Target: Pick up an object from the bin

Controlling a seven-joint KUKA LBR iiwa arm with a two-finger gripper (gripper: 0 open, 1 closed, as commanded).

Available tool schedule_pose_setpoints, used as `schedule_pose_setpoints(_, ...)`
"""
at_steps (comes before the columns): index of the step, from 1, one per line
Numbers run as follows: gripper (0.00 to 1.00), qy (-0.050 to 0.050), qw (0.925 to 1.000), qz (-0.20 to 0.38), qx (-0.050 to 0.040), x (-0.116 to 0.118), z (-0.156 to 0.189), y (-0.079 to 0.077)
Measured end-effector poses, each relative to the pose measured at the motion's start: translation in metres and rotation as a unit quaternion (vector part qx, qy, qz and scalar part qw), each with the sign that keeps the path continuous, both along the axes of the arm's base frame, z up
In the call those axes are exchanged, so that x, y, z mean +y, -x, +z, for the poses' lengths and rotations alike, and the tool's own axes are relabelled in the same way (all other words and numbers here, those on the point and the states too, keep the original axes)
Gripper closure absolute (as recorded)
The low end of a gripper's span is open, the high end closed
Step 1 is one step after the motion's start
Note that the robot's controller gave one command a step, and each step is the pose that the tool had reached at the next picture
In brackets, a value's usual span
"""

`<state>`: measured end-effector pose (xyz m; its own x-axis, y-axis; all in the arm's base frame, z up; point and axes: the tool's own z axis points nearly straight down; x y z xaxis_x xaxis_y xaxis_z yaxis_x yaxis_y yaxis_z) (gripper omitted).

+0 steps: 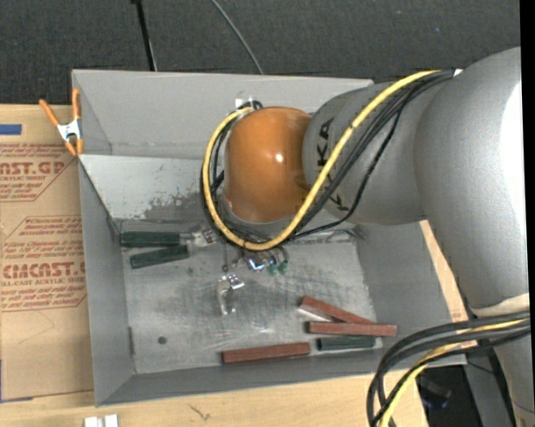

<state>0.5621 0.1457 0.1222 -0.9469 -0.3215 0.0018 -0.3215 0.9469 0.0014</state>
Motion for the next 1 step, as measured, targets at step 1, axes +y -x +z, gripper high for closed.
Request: schedule_pose_setpoints(1,0.00,-0.001,0.9992,-0.040,-0.0032,0.0639,-0.0108,-0.0153)
